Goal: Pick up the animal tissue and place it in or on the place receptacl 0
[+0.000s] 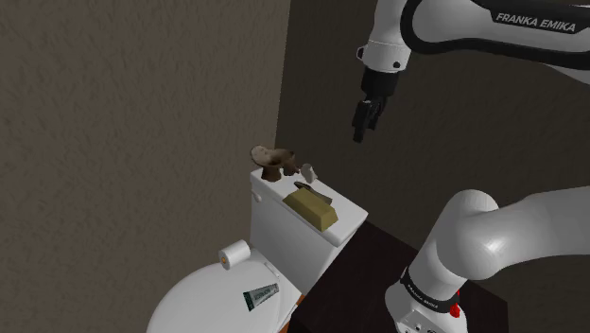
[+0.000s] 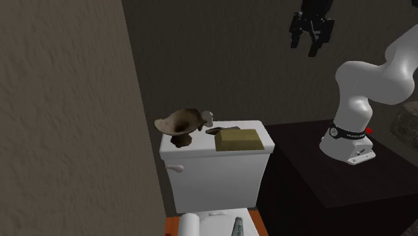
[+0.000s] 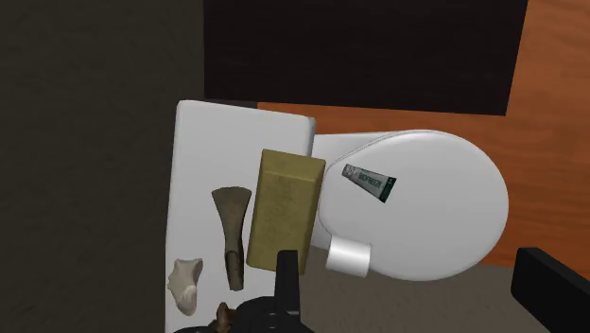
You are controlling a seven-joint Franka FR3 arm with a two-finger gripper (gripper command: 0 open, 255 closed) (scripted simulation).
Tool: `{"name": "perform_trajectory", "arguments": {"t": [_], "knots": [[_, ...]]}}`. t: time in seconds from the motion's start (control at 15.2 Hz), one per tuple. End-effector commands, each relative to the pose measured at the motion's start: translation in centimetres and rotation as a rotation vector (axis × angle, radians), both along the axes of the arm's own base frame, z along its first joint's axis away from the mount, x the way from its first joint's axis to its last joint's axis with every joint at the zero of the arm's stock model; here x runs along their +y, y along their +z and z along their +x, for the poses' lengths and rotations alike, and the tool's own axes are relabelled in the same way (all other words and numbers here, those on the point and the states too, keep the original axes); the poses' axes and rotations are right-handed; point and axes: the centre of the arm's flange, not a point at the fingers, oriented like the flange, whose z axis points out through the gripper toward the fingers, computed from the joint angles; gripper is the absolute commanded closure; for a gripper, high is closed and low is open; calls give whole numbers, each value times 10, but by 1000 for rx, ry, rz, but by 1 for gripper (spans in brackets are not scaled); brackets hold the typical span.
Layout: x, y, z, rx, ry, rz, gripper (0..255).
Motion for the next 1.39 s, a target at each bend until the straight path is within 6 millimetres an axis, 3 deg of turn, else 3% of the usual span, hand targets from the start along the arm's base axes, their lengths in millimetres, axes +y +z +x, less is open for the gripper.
{"name": "perform_trajectory", "arguments": {"t": [0.0,1.32], "knots": [[0,0,0,0,0,0,0],[-113,-172,152,-24,47,-86,0]]}}
